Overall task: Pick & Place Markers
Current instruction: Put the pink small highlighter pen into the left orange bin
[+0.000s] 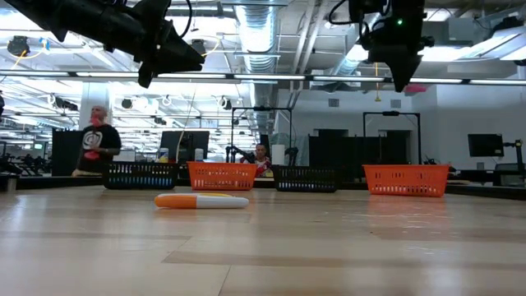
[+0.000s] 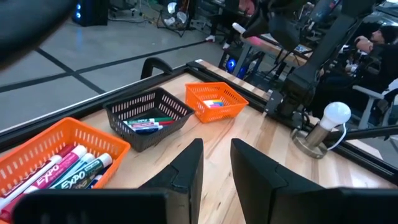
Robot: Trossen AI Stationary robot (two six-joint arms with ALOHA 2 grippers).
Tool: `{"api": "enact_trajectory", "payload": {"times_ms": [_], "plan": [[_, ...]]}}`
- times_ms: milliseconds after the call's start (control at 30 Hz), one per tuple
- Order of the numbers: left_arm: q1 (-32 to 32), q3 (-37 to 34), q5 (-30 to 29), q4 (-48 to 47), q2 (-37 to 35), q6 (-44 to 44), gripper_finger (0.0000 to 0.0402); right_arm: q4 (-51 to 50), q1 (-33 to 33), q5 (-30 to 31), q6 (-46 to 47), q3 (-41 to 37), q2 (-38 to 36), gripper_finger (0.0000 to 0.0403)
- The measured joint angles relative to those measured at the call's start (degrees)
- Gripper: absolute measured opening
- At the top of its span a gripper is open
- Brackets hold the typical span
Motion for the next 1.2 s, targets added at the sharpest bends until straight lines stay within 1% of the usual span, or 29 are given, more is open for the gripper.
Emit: {"api": "enact_trajectory", "payload": {"times_ms": [100, 200, 333, 533, 767, 867, 1200], "plan": [[0.00, 0.00, 0.01, 0.18, 0.00, 0.00, 0.0081, 2.83, -1.21, -2.41, -4.49, -0.68, 0.65, 0.0038], [0.00, 0.00, 0.01, 0.31, 0.00, 0.00, 0.0081, 6.94, -2.16, -5.91, -7.67, -3.68, 0.98, 0.0037], [0.00, 0.00, 0.01, 0.44, 0.00, 0.00, 0.0081, 10.27, -3.23, -6.90, -7.82, -9.36, 0.96, 0.0041], [0.00, 0.00, 0.01, 0.69, 0.00, 0.00, 0.0081, 18.64, -3.72, -10.96, -7.79, -18.17, 0.96, 0.0040], [0.00, 0.00, 0.01, 0.88, 0.00, 0.00, 0.0081, 27.53, -4.15, -11.20, -7.37, -25.62, 0.96, 0.0042], [-0.02, 0.00, 0.01, 0.90, 0.00, 0.00, 0.0081, 31.35, -4.56, -12.67, -7.62, -28.06, 0.96, 0.0044], [-0.02, 0.00, 0.01, 1.17, 0.00, 0.00, 0.0081, 38.68, -7.26, -12.51, -8.86, -33.85, 0.96, 0.0046]]}}
